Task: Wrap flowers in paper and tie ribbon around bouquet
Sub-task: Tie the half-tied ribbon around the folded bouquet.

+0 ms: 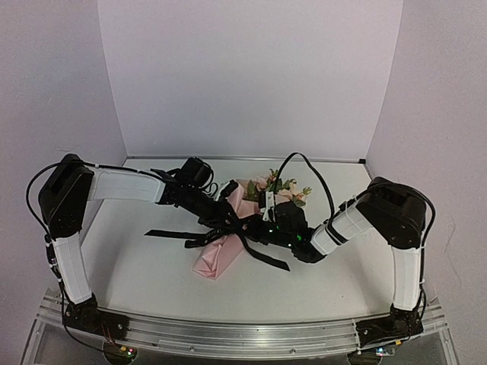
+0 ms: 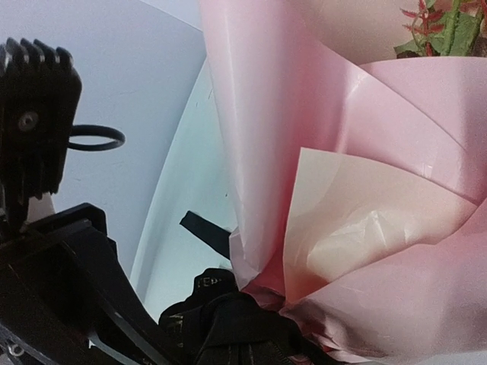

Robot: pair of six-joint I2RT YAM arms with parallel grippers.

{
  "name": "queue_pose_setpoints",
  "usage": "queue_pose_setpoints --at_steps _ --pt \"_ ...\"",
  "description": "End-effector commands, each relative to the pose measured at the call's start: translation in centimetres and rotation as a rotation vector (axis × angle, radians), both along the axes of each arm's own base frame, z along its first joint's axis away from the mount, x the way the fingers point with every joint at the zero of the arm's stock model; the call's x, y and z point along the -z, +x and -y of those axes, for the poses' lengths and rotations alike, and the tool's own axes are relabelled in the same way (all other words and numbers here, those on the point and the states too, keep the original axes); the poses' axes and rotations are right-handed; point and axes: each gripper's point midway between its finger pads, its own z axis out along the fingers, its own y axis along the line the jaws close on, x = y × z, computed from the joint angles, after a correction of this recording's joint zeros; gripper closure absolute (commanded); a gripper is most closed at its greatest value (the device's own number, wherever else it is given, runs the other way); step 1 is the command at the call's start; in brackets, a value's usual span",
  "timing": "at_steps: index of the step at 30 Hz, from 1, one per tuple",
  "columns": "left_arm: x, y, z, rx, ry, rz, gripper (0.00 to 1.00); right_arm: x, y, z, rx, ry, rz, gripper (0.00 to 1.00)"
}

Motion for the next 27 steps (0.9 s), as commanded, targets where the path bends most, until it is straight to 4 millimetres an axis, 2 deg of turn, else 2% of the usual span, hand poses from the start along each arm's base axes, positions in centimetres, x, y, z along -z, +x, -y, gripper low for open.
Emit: queue_pose_setpoints --at_steps 1,9,14,16,24,27 --pt "-5.1 1.0 0.8 0.027 -0.095 0.107 0.77 -1.8 1.1 -0.6 -0.003 0.013 0.12 1.0" --pt "-6.3 1.6 0.5 0.02 -0.108 0.13 0.73 -1.5 1.4 -0.6 0.003 -0.003 0.15 1.0" --pt "-7.5 2.8 -0.3 -0.027 -0.115 0.166 0.71 -1.5 1.4 -0.7 0.0 -0.004 0.154 1.0" --pt "-8.1 3.3 -0.7 -0.047 -0.124 0.186 0.67 -1.5 1.4 -0.7 0.0 -0.005 0.153 1.0" --pt "-9.2 2.8 -0.7 0.003 -0.147 0.21 0.61 -1.3 1.4 -0.7 0.001 -0.004 0.147 1.0" --pt "-9.1 3.3 -1.2 -0.037 -0.118 0.227 0.6 -1.2 1.5 -0.7 0.001 -0.005 0.144 1.0"
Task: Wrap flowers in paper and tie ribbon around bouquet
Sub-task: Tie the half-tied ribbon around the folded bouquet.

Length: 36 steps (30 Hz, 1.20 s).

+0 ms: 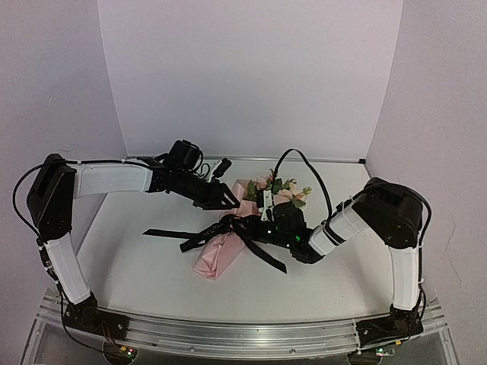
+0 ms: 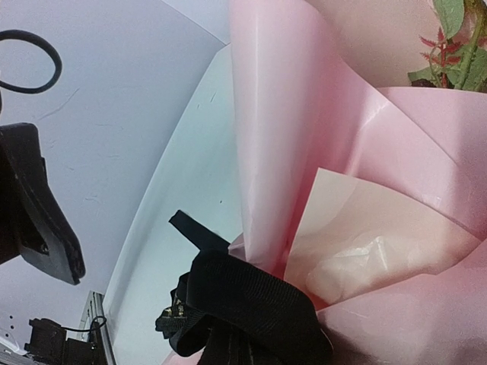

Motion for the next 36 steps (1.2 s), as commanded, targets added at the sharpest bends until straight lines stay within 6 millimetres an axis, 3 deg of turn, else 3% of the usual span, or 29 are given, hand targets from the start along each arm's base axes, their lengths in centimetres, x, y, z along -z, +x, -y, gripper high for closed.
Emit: queue_pose_setpoints --at_steps 1,5,10,14,22,36 --pt "-3.4 1.5 -0.7 -0.066 -0.008 0.106 0.61 -1.3 1.0 -0.5 0.015 0.037 0.05 1.0" --pt "-0.1 5.4 -4.9 -0.281 0.081 0.005 0.67 -1.3 1.0 -0.5 0.018 0.038 0.048 1.0" --pt "3.7 5.8 -4.8 -0.235 0.146 -0.083 0.76 -1.3 1.1 -0.5 0.018 0.038 0.045 1.0" --pt "5.2 5.8 -4.3 -0.196 0.174 -0.123 0.8 -1.2 1.0 -0.4 0.018 0.036 0.043 1.0" --pt "6.2 3.6 -1.8 -0.083 0.205 -0.152 0.83 -1.1 1.1 -0.5 0.018 0.03 0.042 1.0" --pt "3.7 1.6 -0.2 0.005 0.138 -0.125 0.84 -0.9 1.2 -0.8 0.01 0.019 0.035 1.0"
